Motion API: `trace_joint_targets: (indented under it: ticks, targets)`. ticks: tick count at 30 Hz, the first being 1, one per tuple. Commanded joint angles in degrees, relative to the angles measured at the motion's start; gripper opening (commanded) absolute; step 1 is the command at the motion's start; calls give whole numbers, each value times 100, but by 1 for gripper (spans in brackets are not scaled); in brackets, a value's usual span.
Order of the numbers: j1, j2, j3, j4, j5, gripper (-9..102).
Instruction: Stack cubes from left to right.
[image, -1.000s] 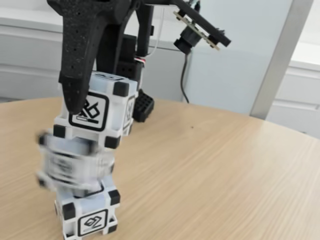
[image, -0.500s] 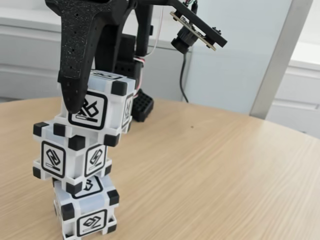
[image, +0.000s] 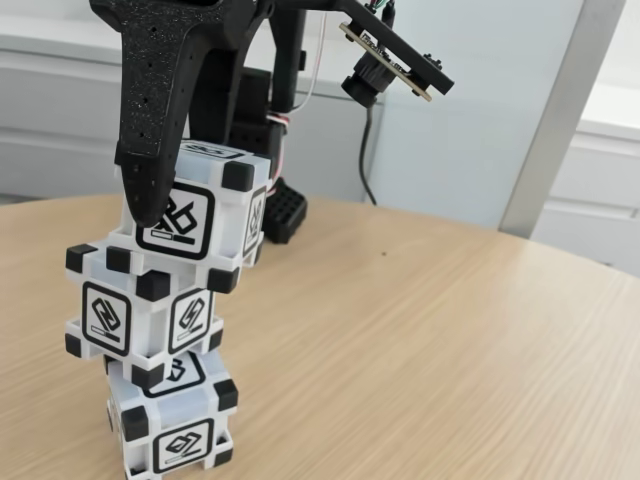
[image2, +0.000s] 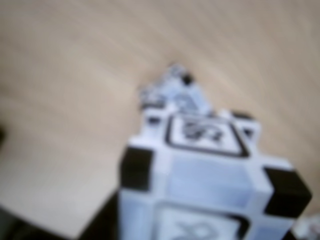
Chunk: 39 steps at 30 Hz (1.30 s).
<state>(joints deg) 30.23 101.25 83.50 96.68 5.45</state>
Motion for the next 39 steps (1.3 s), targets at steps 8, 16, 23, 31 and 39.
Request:
trace_joint_targets:
  ticks: [8, 16, 23, 31, 39]
  targets:
    - [-44, 97, -176, 35, -290, 37]
    - [-44, 105, -176, 35, -308, 46]
    - [-44, 387, -211, 62, -396, 52]
    - [-141, 1222, -185, 105, -308, 56]
    - [-167, 1960, -185, 97, 88, 55]
